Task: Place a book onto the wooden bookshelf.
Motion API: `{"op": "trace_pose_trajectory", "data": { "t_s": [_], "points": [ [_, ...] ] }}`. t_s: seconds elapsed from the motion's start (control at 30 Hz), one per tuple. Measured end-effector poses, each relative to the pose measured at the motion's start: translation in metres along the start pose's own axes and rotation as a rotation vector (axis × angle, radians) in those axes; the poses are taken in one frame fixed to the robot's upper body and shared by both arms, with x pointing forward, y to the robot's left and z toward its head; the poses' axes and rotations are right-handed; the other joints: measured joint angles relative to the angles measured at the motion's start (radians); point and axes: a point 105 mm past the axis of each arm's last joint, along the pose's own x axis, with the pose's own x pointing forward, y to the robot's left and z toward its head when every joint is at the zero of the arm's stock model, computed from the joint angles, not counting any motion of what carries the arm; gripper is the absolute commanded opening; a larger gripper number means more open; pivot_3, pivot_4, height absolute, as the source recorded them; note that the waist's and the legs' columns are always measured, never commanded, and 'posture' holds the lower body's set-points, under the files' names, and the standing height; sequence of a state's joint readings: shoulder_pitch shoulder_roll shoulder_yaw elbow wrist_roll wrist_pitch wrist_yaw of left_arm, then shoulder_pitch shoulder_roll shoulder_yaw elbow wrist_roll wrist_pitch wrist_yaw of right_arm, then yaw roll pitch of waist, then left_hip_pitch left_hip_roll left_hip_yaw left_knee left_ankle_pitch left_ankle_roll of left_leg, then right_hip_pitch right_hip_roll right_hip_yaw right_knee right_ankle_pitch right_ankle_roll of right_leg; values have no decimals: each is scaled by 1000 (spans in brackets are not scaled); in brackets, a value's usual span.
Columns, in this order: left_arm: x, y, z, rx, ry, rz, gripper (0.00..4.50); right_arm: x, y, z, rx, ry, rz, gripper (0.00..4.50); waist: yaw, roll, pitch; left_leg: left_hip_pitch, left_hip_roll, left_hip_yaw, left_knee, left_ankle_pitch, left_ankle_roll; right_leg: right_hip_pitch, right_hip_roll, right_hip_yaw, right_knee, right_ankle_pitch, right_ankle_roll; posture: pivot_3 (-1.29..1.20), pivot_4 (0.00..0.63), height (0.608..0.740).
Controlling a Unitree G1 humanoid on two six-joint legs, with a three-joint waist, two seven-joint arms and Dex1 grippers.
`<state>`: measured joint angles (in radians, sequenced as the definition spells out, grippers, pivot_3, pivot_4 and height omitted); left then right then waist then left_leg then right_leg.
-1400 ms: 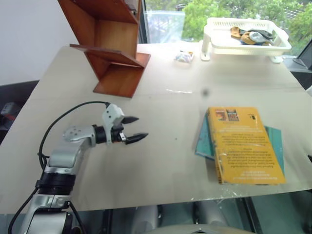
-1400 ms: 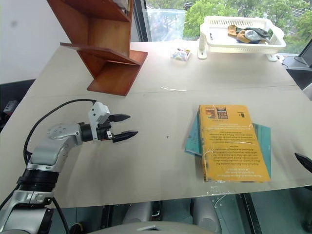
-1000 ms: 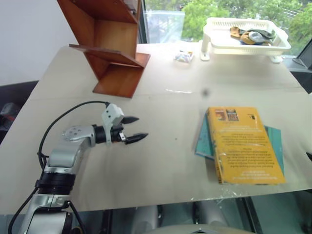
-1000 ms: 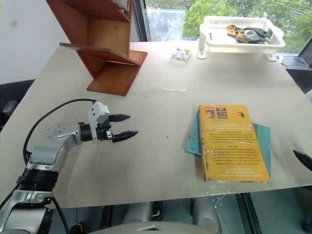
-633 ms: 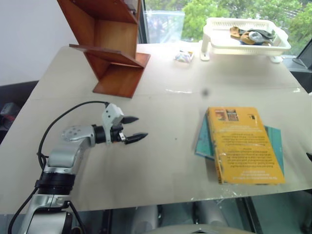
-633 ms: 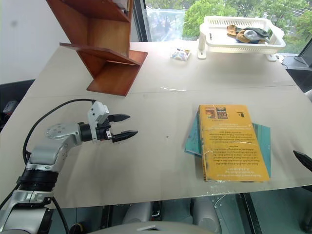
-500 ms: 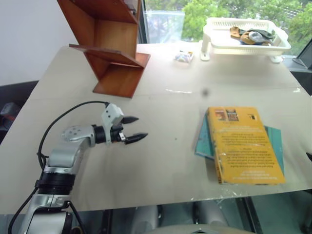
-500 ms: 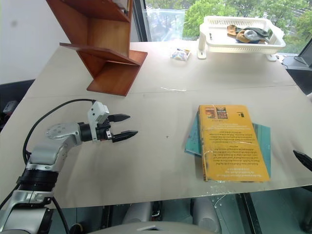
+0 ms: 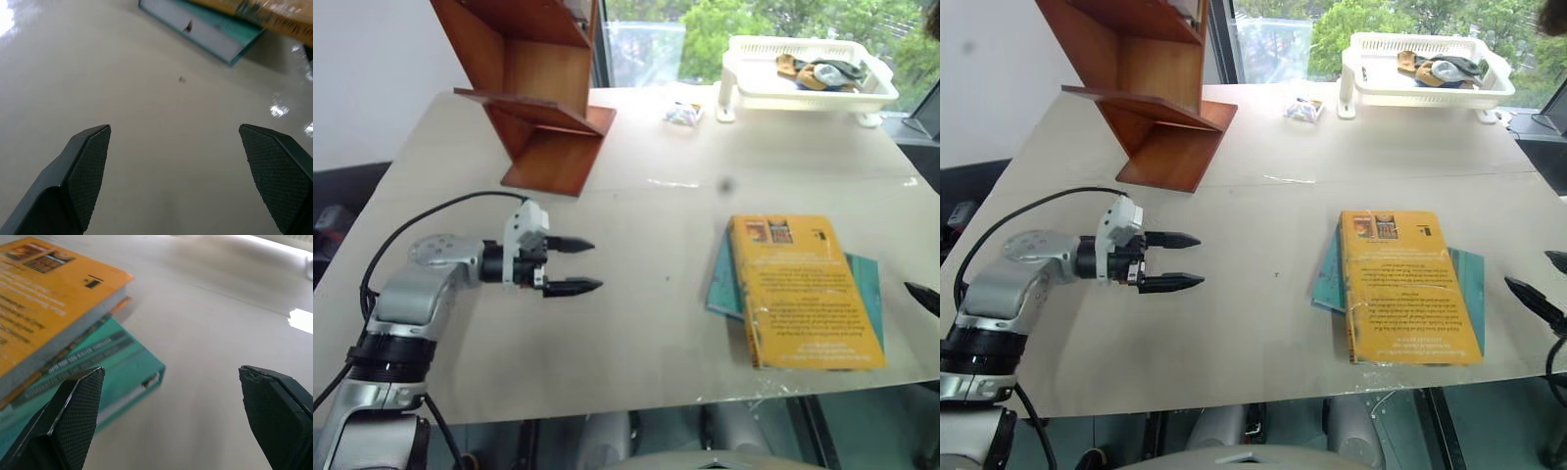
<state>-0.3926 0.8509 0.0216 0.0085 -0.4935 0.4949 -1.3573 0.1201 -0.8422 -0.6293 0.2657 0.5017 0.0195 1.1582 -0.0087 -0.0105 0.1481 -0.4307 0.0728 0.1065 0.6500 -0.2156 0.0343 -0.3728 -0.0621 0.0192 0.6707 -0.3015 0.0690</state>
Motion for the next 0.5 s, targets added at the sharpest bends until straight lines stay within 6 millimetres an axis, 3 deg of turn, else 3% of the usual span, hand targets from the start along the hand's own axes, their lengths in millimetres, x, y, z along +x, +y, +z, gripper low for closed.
{"op": "trace_pose_trajectory", "data": {
  "t_s": [0.13,0.5],
  "points": [
    [-4,-3,14,26,-35,-45,4475,17,18,-1,-18,13,89,4500,-1,0,0,0,0,0,0,0,0,0,0,1,0,0,0,0,150,740],
    [-5,-5,15,4,-45,-63,4475,47,67,8,-82,54,287,4500,-1,0,0,0,0,0,1,0,0,-1,0,1,1,0,0,0,150,740]
  ]
}}
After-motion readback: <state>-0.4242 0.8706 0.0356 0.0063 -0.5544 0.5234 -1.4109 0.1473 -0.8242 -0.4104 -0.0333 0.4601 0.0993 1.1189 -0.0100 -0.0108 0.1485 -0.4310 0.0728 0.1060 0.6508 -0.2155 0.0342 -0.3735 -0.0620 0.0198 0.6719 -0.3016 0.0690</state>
